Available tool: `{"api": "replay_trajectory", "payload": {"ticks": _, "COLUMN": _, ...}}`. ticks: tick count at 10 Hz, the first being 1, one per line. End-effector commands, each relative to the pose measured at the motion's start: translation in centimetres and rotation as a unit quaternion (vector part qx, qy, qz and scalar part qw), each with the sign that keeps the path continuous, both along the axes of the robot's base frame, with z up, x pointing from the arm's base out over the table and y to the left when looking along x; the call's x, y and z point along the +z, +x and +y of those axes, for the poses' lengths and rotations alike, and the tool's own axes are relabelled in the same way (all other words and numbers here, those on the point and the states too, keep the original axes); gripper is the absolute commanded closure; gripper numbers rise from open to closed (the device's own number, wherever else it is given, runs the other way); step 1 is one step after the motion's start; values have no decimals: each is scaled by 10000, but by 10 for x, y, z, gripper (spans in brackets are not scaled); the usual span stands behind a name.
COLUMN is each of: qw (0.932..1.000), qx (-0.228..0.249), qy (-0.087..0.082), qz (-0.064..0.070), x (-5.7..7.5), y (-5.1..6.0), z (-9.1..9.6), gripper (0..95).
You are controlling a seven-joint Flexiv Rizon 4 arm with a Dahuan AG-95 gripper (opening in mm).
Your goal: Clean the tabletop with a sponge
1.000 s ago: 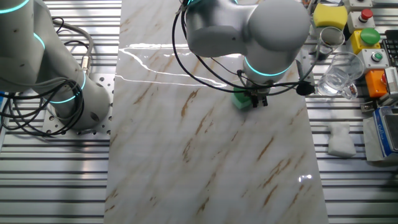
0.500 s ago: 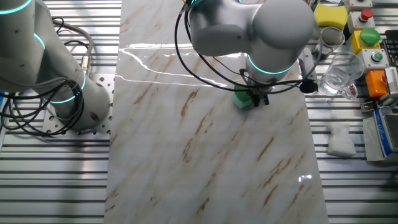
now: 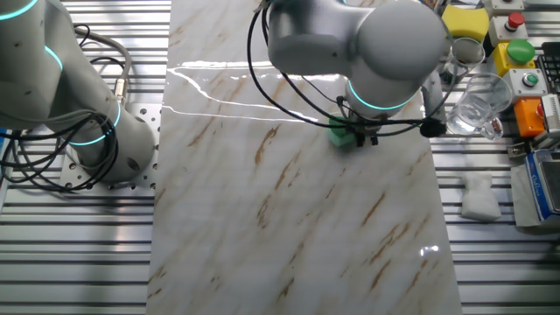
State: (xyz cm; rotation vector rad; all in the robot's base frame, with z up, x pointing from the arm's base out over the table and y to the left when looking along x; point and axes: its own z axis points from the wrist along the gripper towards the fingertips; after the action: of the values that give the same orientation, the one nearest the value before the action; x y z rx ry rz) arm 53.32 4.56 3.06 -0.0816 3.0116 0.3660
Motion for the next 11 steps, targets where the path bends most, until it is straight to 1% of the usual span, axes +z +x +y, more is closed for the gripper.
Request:
{"api": "replay_trajectory", "payload": {"ticks": 1, "qw": 9998, "qx": -145, "qy": 127, "qz": 49, "x": 8, "y": 8, "z": 14, "gripper": 950}}
{"api": "replay_trajectory", "payload": {"ticks": 3, "qw": 9996, "qx": -194, "qy": 169, "qz": 78, "x": 12, "y": 14, "z": 20, "gripper": 950}}
{"api": "replay_trajectory", "payload": {"ticks": 5, "qw": 9990, "qx": -269, "qy": 328, "qz": 119, "x": 10, "y": 20, "z": 34, "gripper": 950}}
{"api": "replay_trajectory", "payload": {"ticks": 6, "qw": 9989, "qx": -264, "qy": 340, "qz": 158, "x": 10, "y": 22, "z": 38, "gripper": 950}}
{"api": "replay_trajectory", "payload": {"ticks": 8, "qw": 9981, "qx": -241, "qy": 479, "qz": 289, "x": 10, "y": 27, "z": 53, "gripper": 950}}
{"api": "replay_trajectory", "payload": {"ticks": 9, "qw": 9981, "qx": -214, "qy": 469, "qz": 335, "x": 10, "y": 26, "z": 60, "gripper": 950}}
{"api": "replay_trajectory", "payload": {"ticks": 11, "qw": 9975, "qx": -154, "qy": 452, "qz": 520, "x": 7, "y": 26, "z": 86, "gripper": 950}}
